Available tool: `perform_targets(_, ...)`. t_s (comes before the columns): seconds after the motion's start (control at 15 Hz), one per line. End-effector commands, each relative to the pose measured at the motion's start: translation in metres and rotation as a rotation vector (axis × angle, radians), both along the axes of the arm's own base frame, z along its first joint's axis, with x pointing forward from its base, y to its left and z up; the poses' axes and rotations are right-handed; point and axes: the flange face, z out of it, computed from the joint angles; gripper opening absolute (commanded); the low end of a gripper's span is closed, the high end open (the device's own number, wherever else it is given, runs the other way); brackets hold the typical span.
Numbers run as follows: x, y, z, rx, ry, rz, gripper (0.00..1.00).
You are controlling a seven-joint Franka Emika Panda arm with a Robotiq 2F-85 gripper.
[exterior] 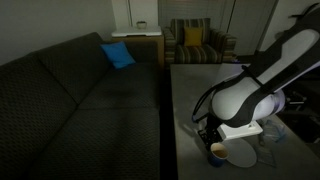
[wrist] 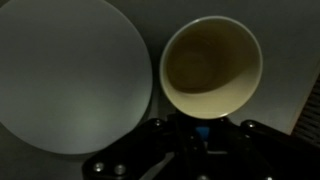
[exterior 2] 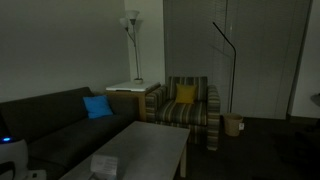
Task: Take the cup on the plate and put it on the table
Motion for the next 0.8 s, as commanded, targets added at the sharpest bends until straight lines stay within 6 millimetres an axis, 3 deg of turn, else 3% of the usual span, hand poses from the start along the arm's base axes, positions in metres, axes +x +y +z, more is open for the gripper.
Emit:
perform_targets(0.0, -0.0081, -0.0079, -0.0065, 0.007, 0.007, -0.004, 0.07)
perform_targets(0.13, -0.0087, -0.0075, -0.0067, 0.006, 0.008, -0.002, 0.23)
perform_targets(0.53, -0.0144, -0.009, -0.0107, 0.001, 0.022, 0.0, 0.27)
perform_targets(0.67, -0.0135, -0.0091, -0.0101, 0.004, 0.02, 0.0, 0.52)
perform_targets(0.73, -0.0129, -0.0088, -0.0096, 0.005, 0.018, 0.0, 0.58)
